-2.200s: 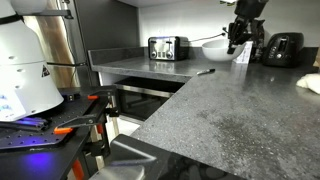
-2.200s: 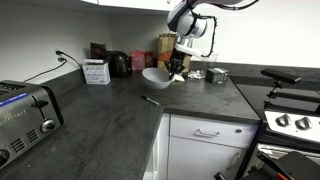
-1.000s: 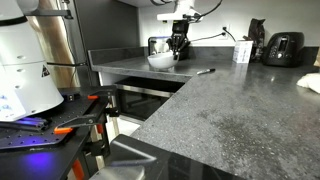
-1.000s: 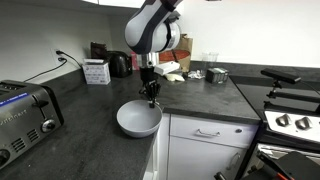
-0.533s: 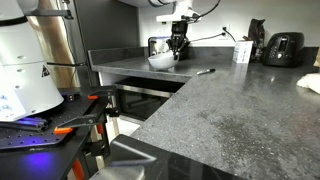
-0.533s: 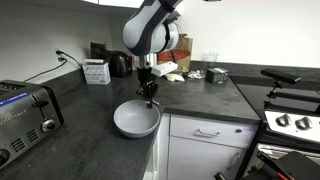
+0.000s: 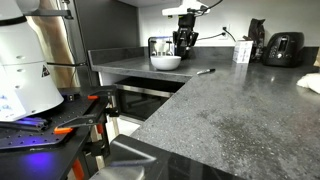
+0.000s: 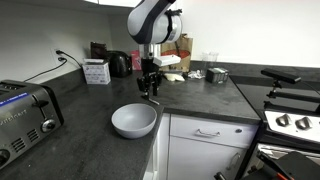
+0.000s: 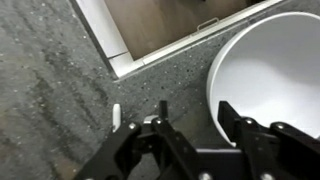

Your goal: Move the grey bowl to the left

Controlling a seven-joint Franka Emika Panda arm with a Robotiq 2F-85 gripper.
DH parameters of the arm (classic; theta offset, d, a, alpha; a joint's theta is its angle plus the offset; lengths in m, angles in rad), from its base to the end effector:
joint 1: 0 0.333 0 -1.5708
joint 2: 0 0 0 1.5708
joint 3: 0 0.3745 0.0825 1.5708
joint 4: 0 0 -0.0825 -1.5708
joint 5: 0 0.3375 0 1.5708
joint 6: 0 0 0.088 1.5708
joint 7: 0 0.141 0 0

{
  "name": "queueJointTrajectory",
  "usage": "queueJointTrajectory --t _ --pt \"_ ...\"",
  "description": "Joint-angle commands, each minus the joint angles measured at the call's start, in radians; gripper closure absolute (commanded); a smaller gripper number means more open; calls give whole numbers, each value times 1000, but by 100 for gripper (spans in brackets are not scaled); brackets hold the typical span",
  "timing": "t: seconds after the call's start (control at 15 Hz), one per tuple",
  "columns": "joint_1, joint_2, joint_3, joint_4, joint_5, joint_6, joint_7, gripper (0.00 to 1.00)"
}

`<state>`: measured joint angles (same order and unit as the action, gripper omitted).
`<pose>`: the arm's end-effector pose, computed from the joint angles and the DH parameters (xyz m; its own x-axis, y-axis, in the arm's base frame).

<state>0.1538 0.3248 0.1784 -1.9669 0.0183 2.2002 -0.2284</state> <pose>0.5504 0.1841 0.3552 0.8528 0.5177 -0.0689 0.5116 -0.8547 -0.0883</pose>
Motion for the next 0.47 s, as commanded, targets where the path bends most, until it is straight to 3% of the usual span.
queueJointTrajectory --t 0.0,0.13,0.4 --pt "-49 -61 -15 18 59 -80 2 11" --pt "-82 -127 -36 6 85 -103 -7 0" --pt "-123 -262 -72 -33 114 -146 -63 0"
